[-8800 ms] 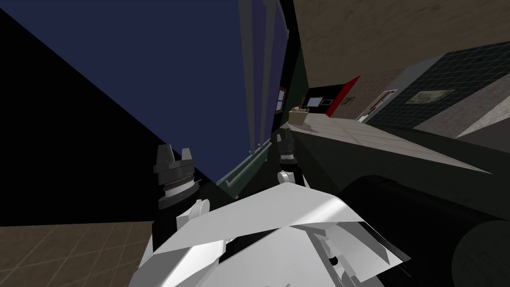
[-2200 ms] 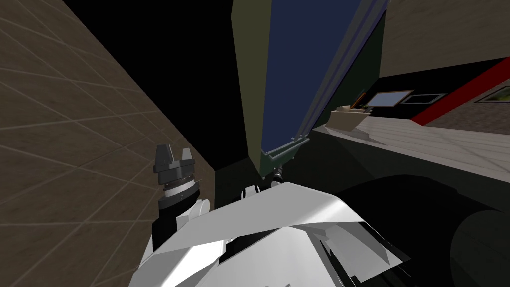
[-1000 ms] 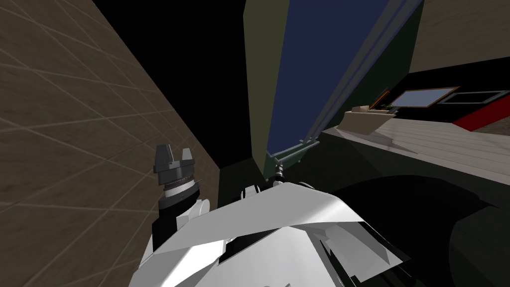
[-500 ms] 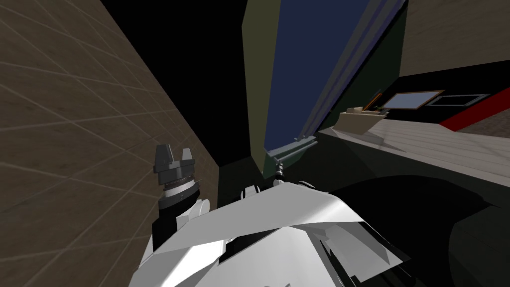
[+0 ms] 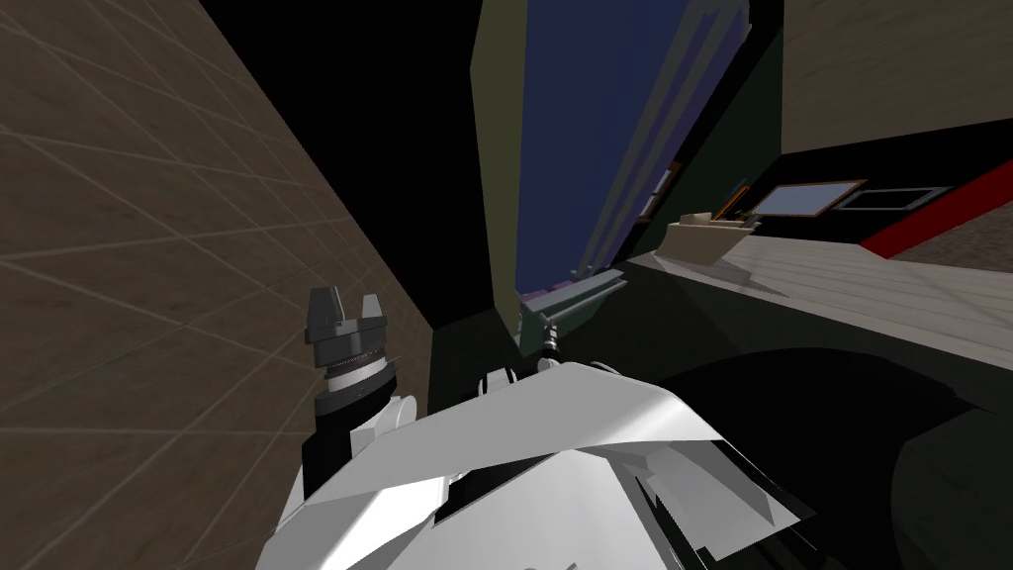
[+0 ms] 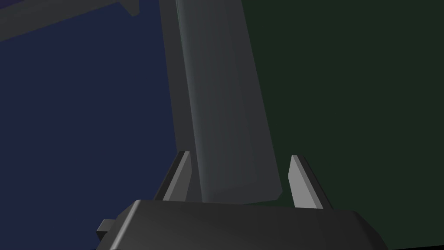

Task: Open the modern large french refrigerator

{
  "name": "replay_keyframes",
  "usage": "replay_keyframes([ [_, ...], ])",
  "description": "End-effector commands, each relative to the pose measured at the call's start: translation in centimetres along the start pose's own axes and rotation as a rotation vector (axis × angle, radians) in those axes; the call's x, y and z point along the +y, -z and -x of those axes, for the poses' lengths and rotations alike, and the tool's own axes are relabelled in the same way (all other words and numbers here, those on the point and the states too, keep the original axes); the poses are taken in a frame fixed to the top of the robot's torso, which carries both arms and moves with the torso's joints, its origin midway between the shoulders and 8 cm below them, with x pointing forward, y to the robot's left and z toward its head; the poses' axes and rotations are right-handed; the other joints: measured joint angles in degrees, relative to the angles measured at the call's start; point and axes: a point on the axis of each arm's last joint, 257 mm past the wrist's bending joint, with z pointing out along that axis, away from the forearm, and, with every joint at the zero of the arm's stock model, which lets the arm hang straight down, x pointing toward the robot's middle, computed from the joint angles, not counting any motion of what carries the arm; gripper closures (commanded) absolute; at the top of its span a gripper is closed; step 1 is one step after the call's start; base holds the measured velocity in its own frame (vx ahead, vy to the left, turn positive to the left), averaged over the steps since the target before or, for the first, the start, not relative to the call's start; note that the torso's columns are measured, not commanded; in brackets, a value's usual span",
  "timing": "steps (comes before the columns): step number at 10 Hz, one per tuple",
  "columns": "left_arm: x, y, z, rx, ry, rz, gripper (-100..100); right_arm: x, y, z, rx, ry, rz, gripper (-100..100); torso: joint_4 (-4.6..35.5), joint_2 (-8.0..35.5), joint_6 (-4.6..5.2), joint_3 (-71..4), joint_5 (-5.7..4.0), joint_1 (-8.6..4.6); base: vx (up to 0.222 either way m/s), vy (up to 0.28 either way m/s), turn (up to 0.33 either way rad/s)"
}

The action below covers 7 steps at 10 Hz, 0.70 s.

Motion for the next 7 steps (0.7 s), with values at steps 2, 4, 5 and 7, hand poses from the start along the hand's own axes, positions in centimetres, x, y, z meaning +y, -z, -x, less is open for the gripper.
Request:
replay_keyframes([
  [2,0.0,0.0,0.0,0.000,0.000,0.000,0,1.1,1.5,1.9,0.000,0.000,0.012,100,-0.1,0.0,-0.08,0.0,-0.07,0.03,-0.051,-0.095,-0.034],
  [4,0.0,0.0,0.0,0.000,0.000,0.000,0,1.4,2.1,2.9,-0.002,0.000,0.015,100,-0.1,0.1,-0.09,0.0,-0.18,-0.05,-0.046,-0.072,-0.002],
  [5,0.0,0.0,0.0,0.000,0.000,0.000,0,1.7,2.8,3.8,-0.003,0.000,0.017,100,-0.1,0.0,-0.07,0.0,-0.13,0.04,-0.050,-0.051,-0.032],
  [7,0.0,0.0,0.0,0.000,0.000,0.000,0,2.1,3.0,2.9,0.005,0.026,0.027,100,-0.2,-0.1,-0.10,0.0,-0.20,-0.01,-0.032,-0.041,0.011],
])
